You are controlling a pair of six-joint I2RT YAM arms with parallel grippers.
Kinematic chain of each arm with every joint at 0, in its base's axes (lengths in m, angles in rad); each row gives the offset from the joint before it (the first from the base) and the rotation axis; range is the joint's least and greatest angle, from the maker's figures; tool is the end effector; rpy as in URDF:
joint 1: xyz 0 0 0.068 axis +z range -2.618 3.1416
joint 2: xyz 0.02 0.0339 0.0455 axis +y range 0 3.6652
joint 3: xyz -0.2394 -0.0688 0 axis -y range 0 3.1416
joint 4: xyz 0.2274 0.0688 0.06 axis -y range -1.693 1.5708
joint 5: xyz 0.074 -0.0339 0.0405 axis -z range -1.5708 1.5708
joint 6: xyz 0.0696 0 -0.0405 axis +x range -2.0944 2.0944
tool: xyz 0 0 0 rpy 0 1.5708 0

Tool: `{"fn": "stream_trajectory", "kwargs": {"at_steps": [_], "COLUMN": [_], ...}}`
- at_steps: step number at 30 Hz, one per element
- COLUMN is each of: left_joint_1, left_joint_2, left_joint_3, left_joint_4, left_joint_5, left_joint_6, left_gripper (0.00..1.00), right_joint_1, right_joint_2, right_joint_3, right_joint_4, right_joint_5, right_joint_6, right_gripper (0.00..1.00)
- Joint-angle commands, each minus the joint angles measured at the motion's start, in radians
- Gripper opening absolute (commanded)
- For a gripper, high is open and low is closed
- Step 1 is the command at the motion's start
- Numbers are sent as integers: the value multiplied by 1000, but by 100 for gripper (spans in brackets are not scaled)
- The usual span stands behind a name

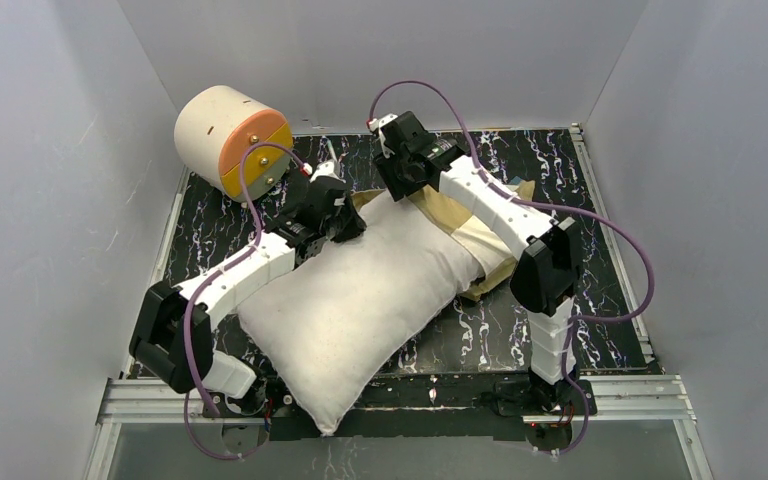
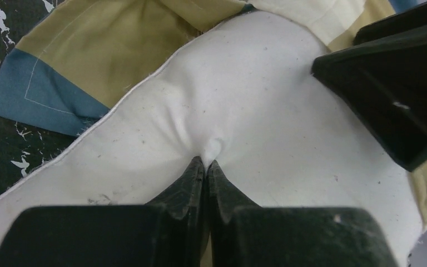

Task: Put the pillow into the pillowcase
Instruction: Stuff the pillow into the pillowcase.

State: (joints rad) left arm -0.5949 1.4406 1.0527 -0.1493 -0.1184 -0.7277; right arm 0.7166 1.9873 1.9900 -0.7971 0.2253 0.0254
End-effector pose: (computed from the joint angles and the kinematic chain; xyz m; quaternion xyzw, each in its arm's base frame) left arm 0.2904 -0.1866 0.2472 -0.0868 0.8640 -0.2623 0.4208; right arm 0.3446 0.2796 0.2919 -0.2715 0.8798 0.0394 0.3883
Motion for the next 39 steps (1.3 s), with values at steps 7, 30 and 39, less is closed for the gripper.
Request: {"fn": "stream_trajectory", "kwargs": {"at_steps": [7, 30, 39], "left_joint_1": [-5, -5, -13], "left_joint_2": [-73, -85, -77], "left_joint_3": [-41, 6, -4], "left_joint_4": [33, 66, 82], "left_joint_5": [46, 4, 33], "left_joint_6": [-29, -83, -95], "left_gripper": [0, 0, 0], "right_joint_1": [-3, 1, -3], "right_joint_2": [98, 56, 145], "right_joint_3": [174, 134, 188], "right_joint_4": [-61, -114, -161], "right_joint_5": [25, 100, 119], "right_joint_6": [-102, -158, -189], "right_gripper": [34, 39, 23]}}
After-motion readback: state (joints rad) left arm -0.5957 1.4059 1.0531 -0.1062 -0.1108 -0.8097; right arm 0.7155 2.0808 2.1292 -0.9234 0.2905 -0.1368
